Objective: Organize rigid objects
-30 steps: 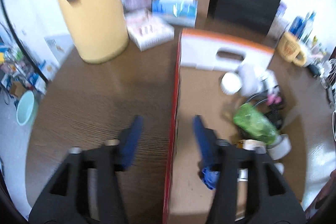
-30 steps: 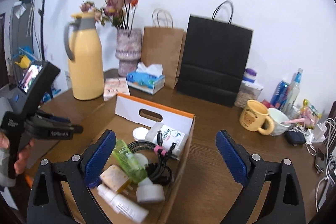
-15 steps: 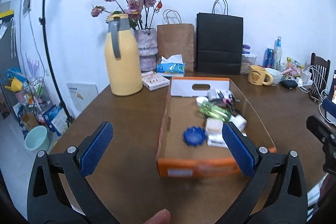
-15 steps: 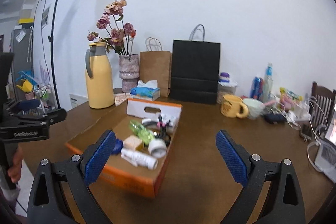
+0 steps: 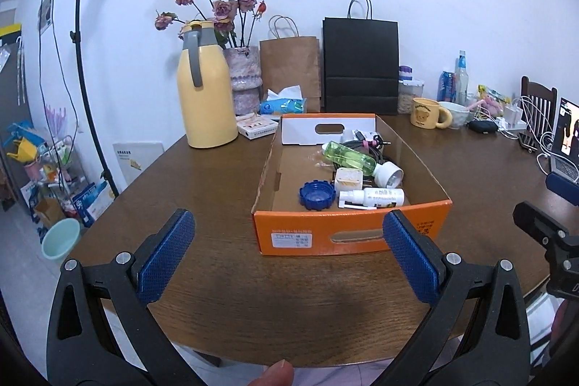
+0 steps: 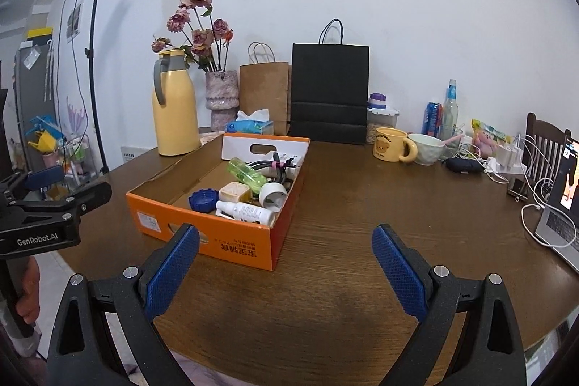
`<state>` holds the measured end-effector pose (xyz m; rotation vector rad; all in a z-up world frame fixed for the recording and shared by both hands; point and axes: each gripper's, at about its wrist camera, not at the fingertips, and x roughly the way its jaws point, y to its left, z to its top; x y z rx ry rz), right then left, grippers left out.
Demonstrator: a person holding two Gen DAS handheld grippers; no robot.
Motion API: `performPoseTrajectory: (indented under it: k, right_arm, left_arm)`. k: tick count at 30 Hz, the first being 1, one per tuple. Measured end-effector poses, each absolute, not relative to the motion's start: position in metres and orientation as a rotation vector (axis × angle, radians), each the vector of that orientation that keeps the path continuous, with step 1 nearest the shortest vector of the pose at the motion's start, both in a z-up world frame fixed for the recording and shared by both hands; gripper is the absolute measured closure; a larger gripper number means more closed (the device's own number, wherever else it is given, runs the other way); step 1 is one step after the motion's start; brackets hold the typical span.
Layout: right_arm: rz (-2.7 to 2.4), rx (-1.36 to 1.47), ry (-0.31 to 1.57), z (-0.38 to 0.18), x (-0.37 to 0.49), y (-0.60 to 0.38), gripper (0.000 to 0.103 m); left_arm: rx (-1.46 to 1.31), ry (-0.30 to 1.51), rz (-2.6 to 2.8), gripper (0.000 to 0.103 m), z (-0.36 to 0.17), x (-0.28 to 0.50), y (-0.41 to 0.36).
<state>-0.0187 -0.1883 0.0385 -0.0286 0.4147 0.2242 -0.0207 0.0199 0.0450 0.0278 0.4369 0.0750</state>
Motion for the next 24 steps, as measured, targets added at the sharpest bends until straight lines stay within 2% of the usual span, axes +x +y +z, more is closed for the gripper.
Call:
performPoseTrajectory:
  k: [24]
  right_arm:
    - [0.217, -0.019, 0.405, 0.0388, -0.025, -0.192, 0.004]
  left_arm:
    - [0.04, 0.442, 0.058, 0.0, 0.0432, -0.0278, 0.0129]
